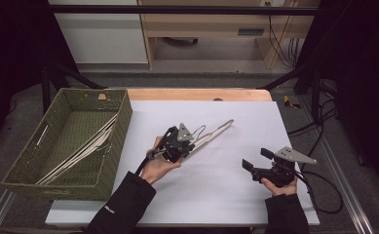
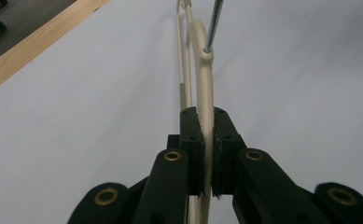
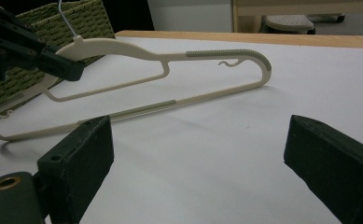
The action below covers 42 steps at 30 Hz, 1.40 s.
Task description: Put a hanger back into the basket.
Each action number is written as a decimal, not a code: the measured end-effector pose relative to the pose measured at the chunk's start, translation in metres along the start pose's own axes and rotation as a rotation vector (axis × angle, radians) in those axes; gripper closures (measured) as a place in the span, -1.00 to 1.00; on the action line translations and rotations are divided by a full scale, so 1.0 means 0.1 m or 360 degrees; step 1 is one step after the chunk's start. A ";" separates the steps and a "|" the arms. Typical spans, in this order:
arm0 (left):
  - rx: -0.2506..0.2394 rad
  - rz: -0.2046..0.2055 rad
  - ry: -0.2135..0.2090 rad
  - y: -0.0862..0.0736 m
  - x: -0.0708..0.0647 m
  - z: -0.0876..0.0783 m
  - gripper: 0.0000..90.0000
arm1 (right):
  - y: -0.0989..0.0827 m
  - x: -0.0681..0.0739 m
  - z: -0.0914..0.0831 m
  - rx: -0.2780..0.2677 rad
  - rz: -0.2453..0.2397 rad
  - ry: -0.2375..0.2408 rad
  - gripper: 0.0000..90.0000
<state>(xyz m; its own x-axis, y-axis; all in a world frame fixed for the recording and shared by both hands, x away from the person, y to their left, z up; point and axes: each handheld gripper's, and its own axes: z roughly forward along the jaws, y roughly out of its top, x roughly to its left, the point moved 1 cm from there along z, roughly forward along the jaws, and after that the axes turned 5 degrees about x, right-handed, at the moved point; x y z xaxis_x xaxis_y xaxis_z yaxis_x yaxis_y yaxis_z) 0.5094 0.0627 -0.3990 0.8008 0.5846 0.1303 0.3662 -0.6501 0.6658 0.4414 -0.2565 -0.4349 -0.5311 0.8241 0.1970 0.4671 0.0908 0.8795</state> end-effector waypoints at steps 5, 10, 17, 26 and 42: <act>-0.0024 -0.0058 -0.0020 -0.03 0.08 -0.03 0.91 | -0.01 0.00 0.00 0.0016 -0.0020 -0.0004 -0.84; -0.0057 -0.0080 -0.0027 -0.03 0.09 -0.12 0.91 | -0.01 0.01 0.01 0.0017 -0.0021 -0.0001 -0.86; -0.0134 -0.0101 -0.0030 -0.02 0.13 -0.36 0.91 | 0.00 0.00 -0.03 -0.0004 -0.0034 0.0008 -0.88; -0.0212 -0.0070 -0.0065 0.09 0.17 -0.80 0.91 | 0.01 0.01 -0.04 -0.0012 -0.0060 0.0013 -0.91; -0.0322 -0.0014 -0.0010 0.26 0.35 -1.57 0.91 | 0.02 0.02 -0.06 -0.0010 -0.0093 0.0010 -0.94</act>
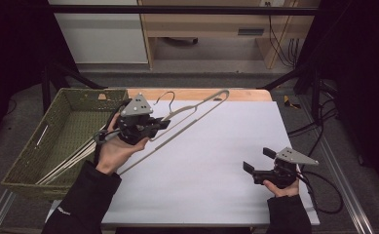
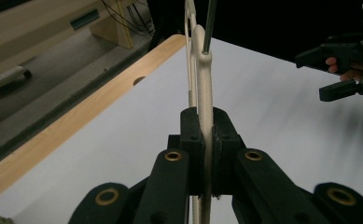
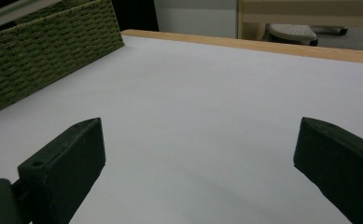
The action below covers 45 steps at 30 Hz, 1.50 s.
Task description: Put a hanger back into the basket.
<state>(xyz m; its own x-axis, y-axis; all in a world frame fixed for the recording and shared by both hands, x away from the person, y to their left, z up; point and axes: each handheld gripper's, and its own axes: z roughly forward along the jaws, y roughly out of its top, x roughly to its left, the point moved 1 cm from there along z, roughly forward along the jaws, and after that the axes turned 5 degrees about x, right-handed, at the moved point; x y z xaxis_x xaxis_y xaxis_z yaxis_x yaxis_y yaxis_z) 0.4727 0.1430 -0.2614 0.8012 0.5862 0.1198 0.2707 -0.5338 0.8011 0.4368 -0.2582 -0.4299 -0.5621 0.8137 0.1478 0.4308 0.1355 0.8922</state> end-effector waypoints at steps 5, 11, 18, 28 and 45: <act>-0.0026 0.0009 0.0044 0.07 0.10 -0.22 0.91 | 0.00 0.00 0.01 0.0002 -0.0002 0.0000 -0.94; -0.0080 -0.0022 0.0093 0.11 0.27 -0.47 0.91 | 0.00 0.00 0.01 0.0002 -0.0006 0.0000 -0.94; -0.0100 -0.0031 0.0184 0.09 0.53 -0.78 0.91 | 0.00 0.00 0.01 0.0002 -0.0013 0.0000 -0.94; -0.0085 -0.0065 0.0307 -0.09 0.87 -1.06 0.91 | 0.00 0.00 0.01 0.0007 -0.0008 -0.0004 -0.94; 0.0032 -0.0096 0.0448 -0.71 1.40 -1.27 0.91 | -0.01 0.01 0.03 0.0014 -0.0007 -0.0005 -0.94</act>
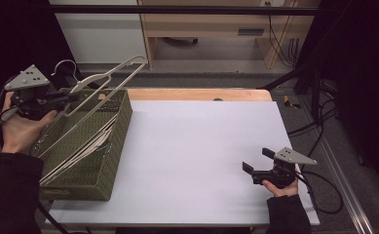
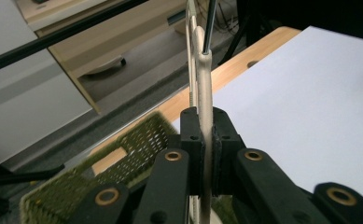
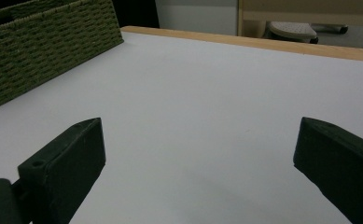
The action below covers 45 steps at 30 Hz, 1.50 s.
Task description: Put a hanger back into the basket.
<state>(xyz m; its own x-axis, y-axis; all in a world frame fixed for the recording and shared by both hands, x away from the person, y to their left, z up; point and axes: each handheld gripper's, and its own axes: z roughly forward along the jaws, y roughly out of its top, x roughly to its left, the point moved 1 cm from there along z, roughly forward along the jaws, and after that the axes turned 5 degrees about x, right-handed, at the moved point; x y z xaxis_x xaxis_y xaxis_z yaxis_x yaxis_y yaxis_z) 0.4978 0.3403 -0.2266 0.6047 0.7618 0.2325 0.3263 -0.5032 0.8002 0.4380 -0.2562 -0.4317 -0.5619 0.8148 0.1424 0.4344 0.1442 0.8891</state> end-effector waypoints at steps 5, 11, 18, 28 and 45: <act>0.0059 0.0009 0.0037 -0.18 0.08 0.02 0.91 | 0.00 0.00 0.00 -0.0004 0.0003 0.0001 -0.94; 0.0086 -0.0007 0.0059 -0.36 0.15 0.02 0.91 | 0.00 0.00 0.00 0.0000 -0.0001 -0.0001 -0.94; 0.0140 -0.0010 0.0086 -0.60 0.18 0.05 0.91 | 0.00 0.00 0.00 0.0000 0.0002 -0.0003 -0.94; 0.0203 -0.0005 0.0125 -0.89 0.20 0.11 0.91 | -0.01 0.01 0.01 0.0005 0.0002 0.0000 -0.94; 0.0332 -0.0028 0.0116 -1.27 0.03 0.58 0.91 | -0.01 0.01 0.01 0.0008 -0.0007 0.0008 -0.94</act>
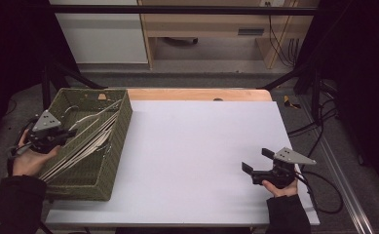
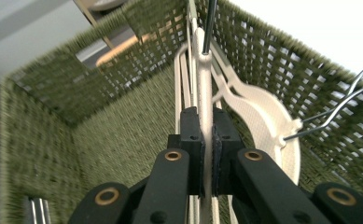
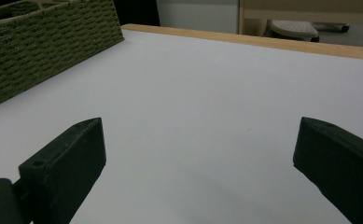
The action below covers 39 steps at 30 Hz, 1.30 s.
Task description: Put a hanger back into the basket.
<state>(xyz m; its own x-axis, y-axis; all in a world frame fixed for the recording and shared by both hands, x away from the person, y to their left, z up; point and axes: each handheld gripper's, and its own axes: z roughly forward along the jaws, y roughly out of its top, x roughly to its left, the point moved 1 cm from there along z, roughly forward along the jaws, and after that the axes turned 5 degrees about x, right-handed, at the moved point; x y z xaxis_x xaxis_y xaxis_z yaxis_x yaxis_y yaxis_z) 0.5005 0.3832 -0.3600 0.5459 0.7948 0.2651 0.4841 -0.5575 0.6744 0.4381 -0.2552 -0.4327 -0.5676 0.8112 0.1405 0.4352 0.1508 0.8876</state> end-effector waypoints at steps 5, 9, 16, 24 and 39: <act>0.0058 0.0000 0.0040 -0.10 -0.04 0.12 0.90 | 0.00 0.00 0.00 0.0002 0.0003 -0.0005 -0.94; 0.0131 -0.0028 0.0050 -0.14 -0.04 0.17 0.88 | 0.00 0.00 0.00 0.0002 0.0002 -0.0003 -0.94; 0.0197 -0.0083 -0.0057 -0.19 -0.05 0.23 0.79 | 0.00 0.00 0.00 0.0001 0.0001 -0.0002 -0.94; 0.0158 -0.0138 -0.0157 -0.20 -0.09 0.15 0.68 | 0.00 0.00 -0.01 -0.0006 0.0001 -0.0010 -0.94; -0.0379 -0.0305 -0.0266 0.05 -0.36 -0.33 -0.06 | 0.02 0.01 -0.03 -0.0027 0.0000 0.0003 -0.94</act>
<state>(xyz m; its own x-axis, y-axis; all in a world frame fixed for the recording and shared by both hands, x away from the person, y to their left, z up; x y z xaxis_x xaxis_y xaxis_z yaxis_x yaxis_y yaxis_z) 0.4610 0.3599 -0.3429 0.5744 0.8185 0.0150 0.4263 -0.3147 0.8480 0.4365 -0.2562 -0.4295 -0.5690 0.8102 0.1410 0.4231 0.1414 0.8950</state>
